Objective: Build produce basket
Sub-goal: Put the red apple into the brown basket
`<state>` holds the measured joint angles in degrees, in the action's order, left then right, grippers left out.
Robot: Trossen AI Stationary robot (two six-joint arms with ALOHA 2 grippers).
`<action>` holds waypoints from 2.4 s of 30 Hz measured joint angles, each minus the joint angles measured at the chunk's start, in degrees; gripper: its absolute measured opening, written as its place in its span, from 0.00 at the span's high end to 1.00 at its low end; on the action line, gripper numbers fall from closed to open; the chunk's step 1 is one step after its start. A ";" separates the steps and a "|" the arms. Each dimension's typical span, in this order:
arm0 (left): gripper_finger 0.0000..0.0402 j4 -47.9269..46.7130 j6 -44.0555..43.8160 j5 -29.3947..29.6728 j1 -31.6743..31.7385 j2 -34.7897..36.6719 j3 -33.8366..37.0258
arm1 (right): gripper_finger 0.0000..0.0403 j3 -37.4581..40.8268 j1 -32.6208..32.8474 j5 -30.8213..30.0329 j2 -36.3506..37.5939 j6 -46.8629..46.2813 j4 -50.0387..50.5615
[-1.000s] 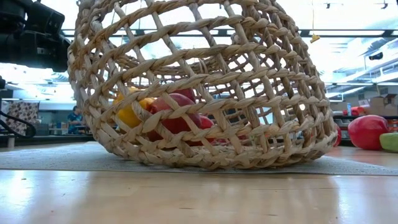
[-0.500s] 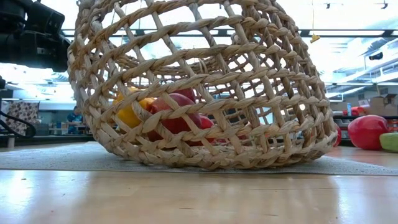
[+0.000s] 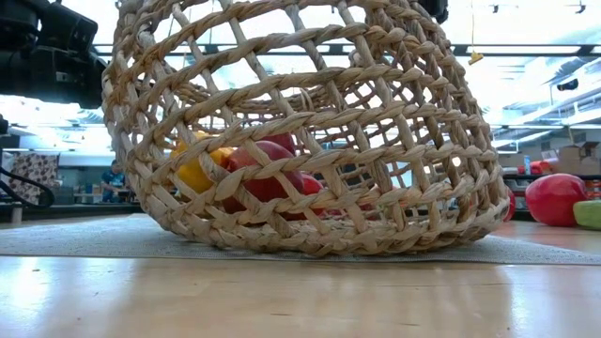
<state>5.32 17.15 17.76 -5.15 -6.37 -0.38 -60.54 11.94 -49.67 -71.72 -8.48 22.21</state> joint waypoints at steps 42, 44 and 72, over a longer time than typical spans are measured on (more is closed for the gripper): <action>0.93 0.00 0.04 0.03 0.02 0.02 0.02 | 0.07 15.35 0.85 7.54 8.00 -26.31 16.34; 0.93 -0.08 0.07 0.11 0.23 0.02 0.01 | 0.07 15.35 0.71 7.52 8.65 -30.69 19.79; 0.91 0.00 0.09 0.24 0.59 0.01 0.02 | 0.08 19.77 -30.34 21.94 8.96 -20.16 8.63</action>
<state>5.32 17.23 18.00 -4.56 -6.36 -0.36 -40.78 -18.40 -27.73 -62.76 -28.64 30.84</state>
